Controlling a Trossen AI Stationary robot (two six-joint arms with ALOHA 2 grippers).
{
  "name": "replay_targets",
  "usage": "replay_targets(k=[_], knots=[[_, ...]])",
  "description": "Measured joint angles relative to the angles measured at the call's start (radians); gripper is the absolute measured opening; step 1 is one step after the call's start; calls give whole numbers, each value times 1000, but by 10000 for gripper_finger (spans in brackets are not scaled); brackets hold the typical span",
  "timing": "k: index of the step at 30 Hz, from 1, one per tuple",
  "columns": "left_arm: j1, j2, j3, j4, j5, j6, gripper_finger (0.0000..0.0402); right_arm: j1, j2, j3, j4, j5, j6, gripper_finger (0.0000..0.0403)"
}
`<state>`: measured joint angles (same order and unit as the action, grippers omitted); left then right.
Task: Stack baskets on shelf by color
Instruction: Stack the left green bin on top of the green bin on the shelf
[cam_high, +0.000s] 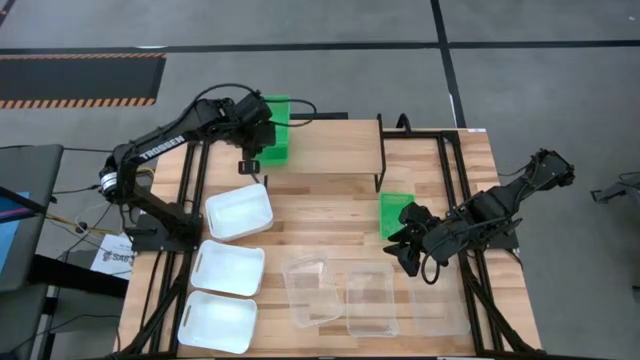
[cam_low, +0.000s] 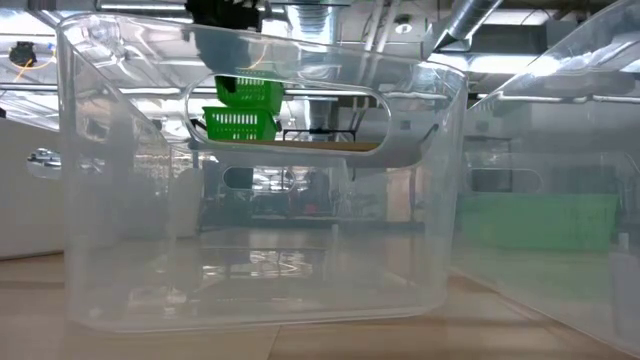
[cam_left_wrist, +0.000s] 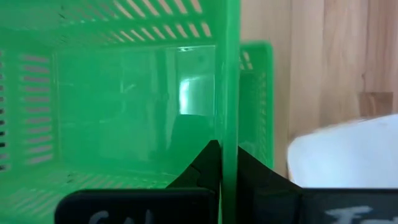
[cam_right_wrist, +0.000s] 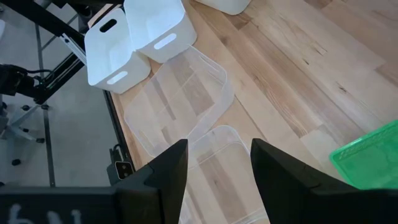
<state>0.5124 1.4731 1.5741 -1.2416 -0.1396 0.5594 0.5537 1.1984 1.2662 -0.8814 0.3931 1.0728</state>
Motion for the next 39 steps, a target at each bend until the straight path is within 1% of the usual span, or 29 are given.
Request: replay_targets(k=[3,8,19,31,39], knots=[[1,1,-28,-10,-7,-7,0,0,0,0,0,0,0,201],[-11,1,-28,50,-48,-2,0,0,0,0,0,1,3,201],[-11,1,-28,65,-49,13,0,0,0,0,-1,2,2,201],[-14,1,-28,63,-48,-34,0,0,0,0,-9,2,-9,201],[-14,1,-28,65,-48,-30,0,0,0,0,-9,1,-9,201]])
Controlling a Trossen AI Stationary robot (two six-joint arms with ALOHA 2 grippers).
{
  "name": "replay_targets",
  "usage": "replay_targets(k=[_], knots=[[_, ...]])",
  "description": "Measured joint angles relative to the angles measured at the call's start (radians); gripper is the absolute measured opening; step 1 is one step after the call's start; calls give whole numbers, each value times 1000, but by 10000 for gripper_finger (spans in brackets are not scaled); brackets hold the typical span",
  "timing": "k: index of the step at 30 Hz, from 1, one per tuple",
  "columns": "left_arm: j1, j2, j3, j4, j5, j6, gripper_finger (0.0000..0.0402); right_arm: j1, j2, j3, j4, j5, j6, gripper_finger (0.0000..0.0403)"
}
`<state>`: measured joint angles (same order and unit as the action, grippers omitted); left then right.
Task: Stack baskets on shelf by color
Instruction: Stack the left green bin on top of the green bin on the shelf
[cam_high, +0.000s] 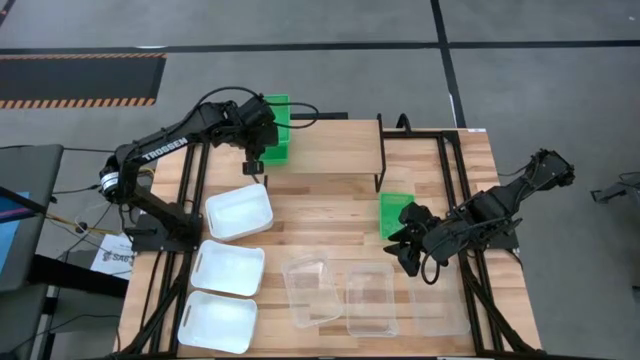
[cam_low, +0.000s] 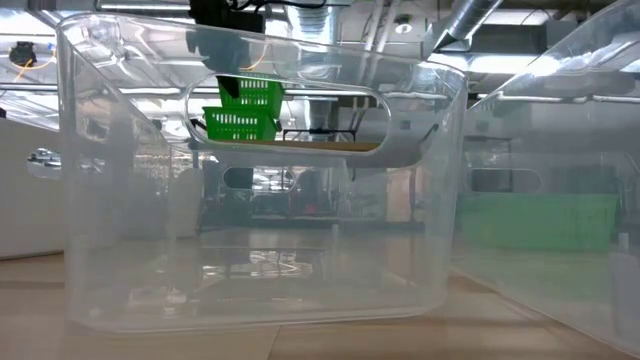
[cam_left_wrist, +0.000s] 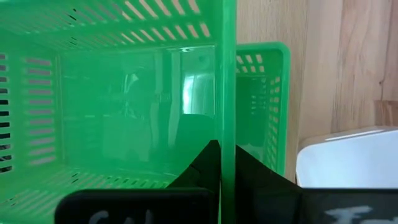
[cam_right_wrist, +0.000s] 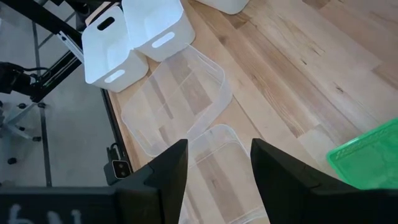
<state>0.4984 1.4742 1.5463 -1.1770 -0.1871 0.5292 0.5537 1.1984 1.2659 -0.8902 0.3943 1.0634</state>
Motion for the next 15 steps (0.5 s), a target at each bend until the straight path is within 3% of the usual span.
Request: replay_targets(k=[15], knots=[[0,0,0,-1,1,40,0,0,0,0,0,0,1,201]])
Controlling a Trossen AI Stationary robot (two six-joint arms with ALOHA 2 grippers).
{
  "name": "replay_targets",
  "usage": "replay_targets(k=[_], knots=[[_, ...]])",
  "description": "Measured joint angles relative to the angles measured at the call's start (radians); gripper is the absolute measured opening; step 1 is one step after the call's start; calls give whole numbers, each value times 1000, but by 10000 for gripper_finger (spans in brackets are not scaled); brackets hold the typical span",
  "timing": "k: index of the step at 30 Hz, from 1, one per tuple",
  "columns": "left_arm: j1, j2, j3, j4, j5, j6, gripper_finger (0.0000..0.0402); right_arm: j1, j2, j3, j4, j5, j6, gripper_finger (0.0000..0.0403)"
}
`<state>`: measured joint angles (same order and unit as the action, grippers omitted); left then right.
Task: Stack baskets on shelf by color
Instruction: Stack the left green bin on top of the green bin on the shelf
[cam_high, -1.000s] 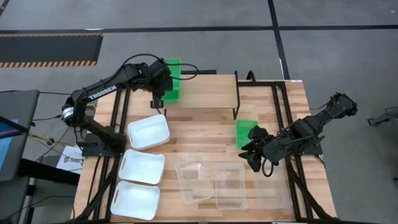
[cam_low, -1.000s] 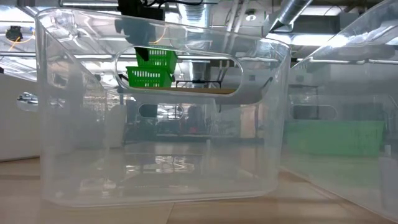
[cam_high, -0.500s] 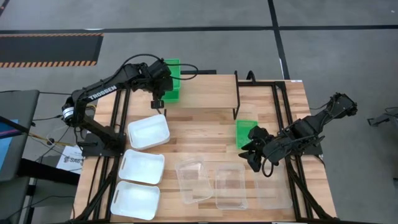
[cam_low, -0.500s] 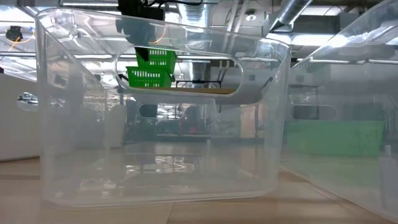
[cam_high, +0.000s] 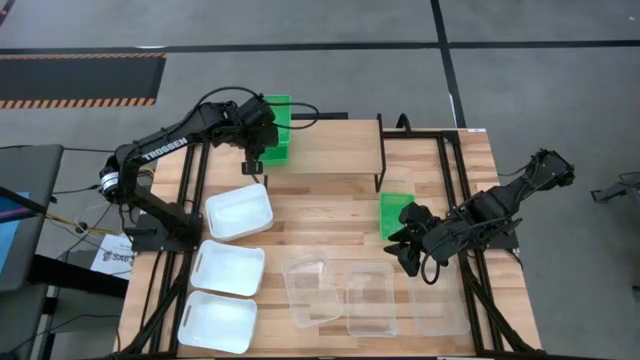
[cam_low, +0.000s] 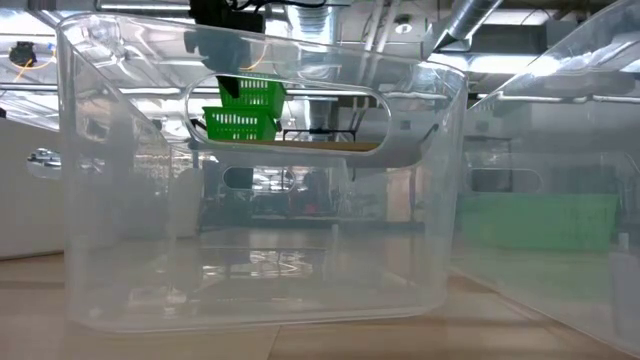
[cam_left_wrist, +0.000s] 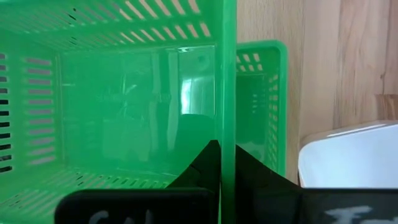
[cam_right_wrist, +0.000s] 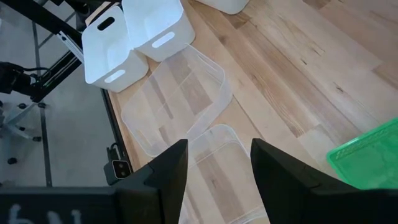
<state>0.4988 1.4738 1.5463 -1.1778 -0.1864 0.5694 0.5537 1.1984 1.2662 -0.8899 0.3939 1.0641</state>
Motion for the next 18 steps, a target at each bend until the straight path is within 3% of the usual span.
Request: replay_targets(k=[18], knots=[[-2,-43,0,-17,1,-38,0,0,0,0,0,0,1,201]])
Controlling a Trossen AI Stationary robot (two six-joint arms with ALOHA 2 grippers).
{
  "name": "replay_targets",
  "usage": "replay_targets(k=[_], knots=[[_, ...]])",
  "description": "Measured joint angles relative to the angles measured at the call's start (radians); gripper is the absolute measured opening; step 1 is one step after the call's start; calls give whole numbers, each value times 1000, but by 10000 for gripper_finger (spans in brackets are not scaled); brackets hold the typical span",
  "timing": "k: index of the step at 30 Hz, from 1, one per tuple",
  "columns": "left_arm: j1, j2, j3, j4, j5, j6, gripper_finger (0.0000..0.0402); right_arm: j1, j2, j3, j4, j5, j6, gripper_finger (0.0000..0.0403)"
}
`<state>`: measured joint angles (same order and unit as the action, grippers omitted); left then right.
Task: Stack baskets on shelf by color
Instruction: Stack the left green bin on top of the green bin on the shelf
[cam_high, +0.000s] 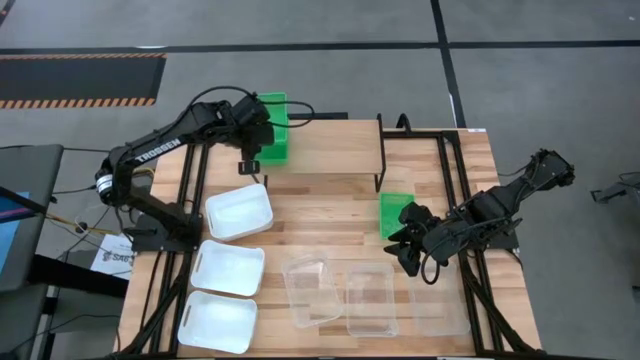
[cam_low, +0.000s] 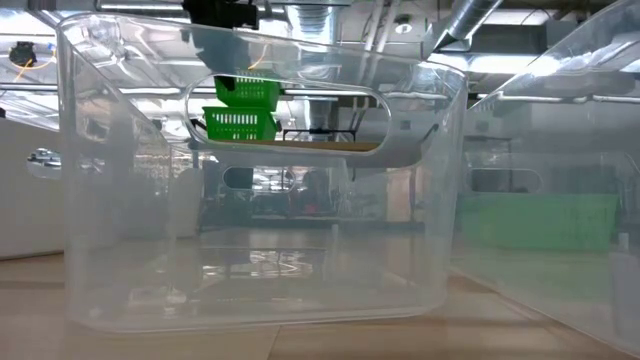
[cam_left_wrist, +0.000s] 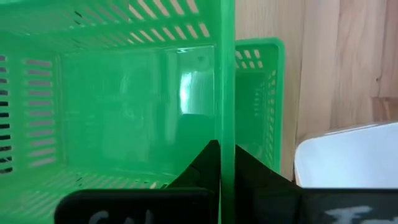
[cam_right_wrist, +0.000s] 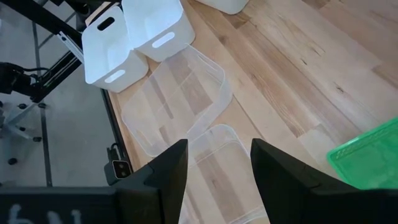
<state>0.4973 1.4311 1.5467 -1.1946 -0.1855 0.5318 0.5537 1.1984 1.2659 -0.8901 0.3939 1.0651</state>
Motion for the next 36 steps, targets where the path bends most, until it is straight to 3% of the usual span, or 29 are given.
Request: replay_targets(k=[10,36], knots=[[-4,-39,0,2,75,-28,0,0,0,0,-18,0,0,201],[-4,-38,-67,42,67,-2,0,0,0,0,-22,0,-3,201]])
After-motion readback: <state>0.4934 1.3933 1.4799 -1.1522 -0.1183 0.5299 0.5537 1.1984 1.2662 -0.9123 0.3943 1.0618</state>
